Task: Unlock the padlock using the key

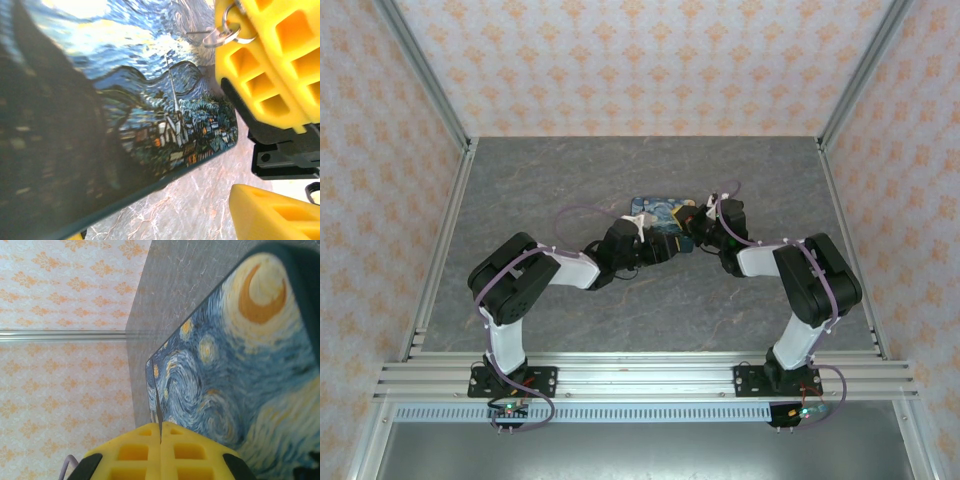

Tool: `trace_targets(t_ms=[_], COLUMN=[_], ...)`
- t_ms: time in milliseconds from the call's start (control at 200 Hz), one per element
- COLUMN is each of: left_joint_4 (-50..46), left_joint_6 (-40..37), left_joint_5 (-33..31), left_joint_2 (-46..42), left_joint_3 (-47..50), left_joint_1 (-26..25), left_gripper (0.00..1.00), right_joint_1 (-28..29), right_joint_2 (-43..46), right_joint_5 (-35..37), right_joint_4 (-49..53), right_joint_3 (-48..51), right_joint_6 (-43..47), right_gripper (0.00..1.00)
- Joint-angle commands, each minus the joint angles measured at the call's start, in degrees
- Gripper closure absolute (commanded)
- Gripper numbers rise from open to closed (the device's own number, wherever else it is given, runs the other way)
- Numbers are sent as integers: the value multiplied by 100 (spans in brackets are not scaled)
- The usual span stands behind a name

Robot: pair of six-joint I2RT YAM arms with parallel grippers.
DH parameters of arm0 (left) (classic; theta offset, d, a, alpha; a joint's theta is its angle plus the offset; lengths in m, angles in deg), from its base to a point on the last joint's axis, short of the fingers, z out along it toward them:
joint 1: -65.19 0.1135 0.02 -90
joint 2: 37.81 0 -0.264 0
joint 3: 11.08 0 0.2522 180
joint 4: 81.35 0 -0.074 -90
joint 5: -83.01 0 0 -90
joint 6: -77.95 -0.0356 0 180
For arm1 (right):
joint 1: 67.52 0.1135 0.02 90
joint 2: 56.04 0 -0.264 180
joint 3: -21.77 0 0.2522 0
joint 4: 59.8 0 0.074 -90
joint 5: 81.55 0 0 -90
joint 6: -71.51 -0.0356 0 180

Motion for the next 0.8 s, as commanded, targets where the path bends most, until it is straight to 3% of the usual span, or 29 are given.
trace_targets(t_ms=[0,230,601,796], left_joint_4=[476,-65,-1431,-1678], left_joint_6=[230,-210,-1653,-1871], left_joint_5=[30,-160,-945,-1171], left_joint_2=[59,320,258,246], left_joint_3=[58,-32,-422,-559], left_joint_1=[-4,-86,-98,-105], left_gripper=[28,27,27,26], right_joint_1=[-45,-51,-247,-376], right_joint_2=[-7,-23,99,154], right_joint_5=[-50,-59,-220,-364], right_joint_4=[-278,-304,-112,296], right_joint_3=[73,112,-51,-476], right_joint_6=[-38,-38,-15,113], right_gripper=[100,100,100,100])
